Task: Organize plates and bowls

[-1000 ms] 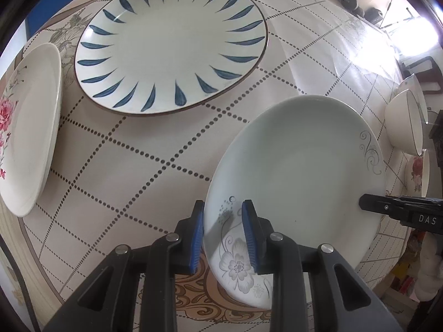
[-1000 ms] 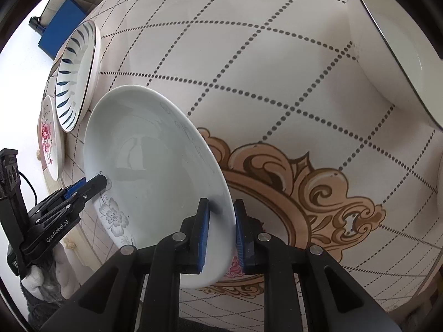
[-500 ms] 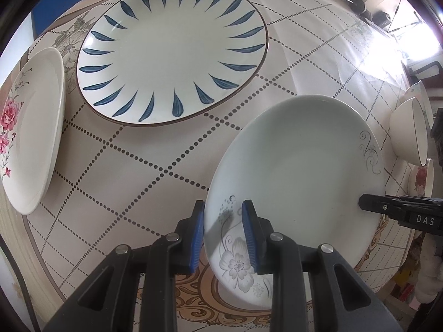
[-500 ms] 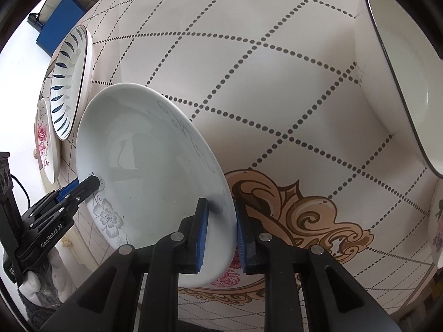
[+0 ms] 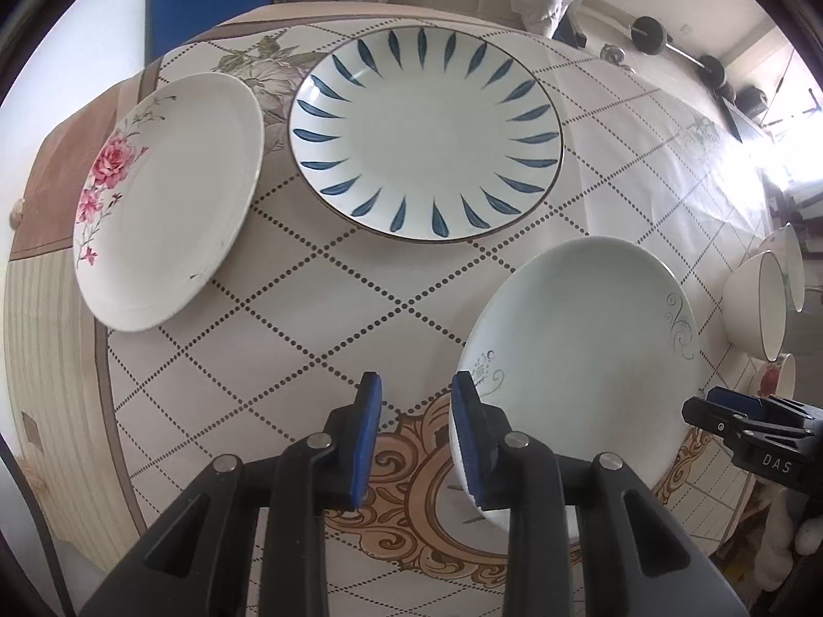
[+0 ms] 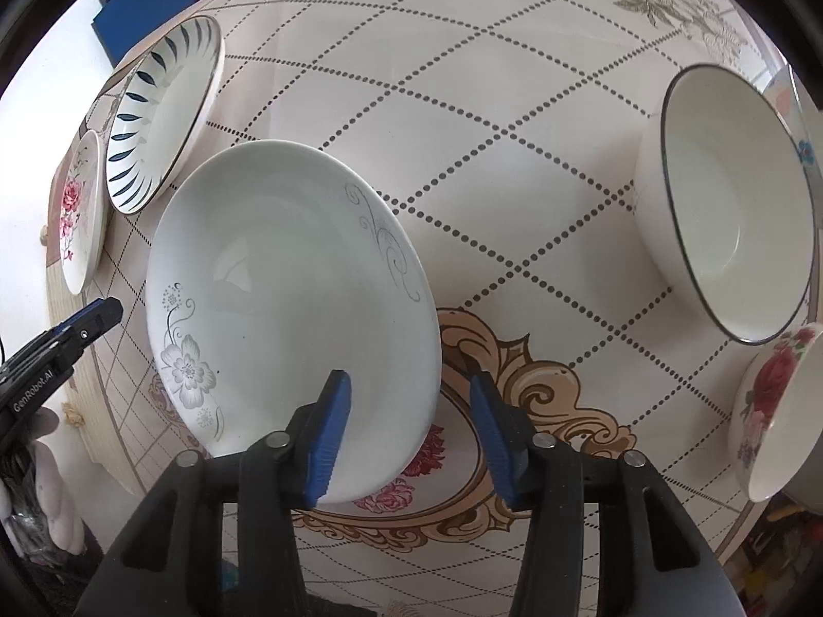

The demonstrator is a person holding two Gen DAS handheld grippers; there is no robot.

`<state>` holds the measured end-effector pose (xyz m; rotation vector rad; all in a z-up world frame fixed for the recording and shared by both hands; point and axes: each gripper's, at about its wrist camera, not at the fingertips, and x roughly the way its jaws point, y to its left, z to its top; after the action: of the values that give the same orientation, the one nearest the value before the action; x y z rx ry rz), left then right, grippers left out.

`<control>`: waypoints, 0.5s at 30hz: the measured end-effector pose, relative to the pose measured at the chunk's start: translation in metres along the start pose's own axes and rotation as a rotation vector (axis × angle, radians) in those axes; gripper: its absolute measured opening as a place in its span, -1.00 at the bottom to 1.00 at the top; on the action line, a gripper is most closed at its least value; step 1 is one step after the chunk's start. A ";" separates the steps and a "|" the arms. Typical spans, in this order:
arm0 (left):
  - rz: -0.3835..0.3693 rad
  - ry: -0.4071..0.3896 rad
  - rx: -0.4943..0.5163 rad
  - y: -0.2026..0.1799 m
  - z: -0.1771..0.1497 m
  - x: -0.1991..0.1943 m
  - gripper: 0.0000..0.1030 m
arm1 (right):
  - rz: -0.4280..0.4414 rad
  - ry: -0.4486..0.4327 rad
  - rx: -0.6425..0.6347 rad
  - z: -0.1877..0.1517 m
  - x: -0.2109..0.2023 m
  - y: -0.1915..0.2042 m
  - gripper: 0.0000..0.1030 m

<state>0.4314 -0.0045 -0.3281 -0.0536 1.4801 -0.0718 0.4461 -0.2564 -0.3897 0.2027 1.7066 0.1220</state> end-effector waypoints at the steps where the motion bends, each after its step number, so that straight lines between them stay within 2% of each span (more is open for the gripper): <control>1: -0.003 -0.018 -0.018 0.005 -0.002 -0.008 -0.43 | -0.007 -0.017 -0.016 -0.001 -0.006 0.004 0.10; 3: -0.012 -0.064 -0.051 0.019 -0.007 -0.027 -0.42 | 0.008 -0.048 -0.041 -0.003 -0.019 0.013 0.27; 6: 0.020 -0.135 -0.087 0.034 -0.011 -0.054 -0.41 | 0.063 -0.100 -0.071 -0.003 -0.039 0.028 0.46; 8: 0.013 -0.155 -0.113 0.044 -0.011 -0.066 -0.31 | 0.118 -0.139 -0.099 0.000 -0.056 0.045 0.57; 9: -0.004 -0.152 -0.126 0.049 -0.011 -0.068 -0.12 | 0.151 -0.151 -0.118 0.004 -0.063 0.056 0.68; 10: -0.030 -0.152 -0.140 0.056 -0.010 -0.071 0.16 | 0.185 -0.166 -0.134 0.008 -0.069 0.070 0.75; 11: -0.047 -0.160 -0.152 0.064 -0.008 -0.073 0.31 | 0.216 -0.182 -0.146 0.013 -0.075 0.083 0.86; 12: -0.046 -0.167 -0.157 0.069 -0.006 -0.073 0.48 | 0.245 -0.194 -0.157 0.018 -0.081 0.097 0.86; 15: -0.028 -0.204 -0.186 0.096 -0.001 -0.082 0.48 | 0.325 -0.196 -0.194 0.036 -0.092 0.143 0.86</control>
<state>0.4249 0.0978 -0.2546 -0.2263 1.2789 0.0474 0.5036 -0.1365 -0.2780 0.3354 1.4461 0.4906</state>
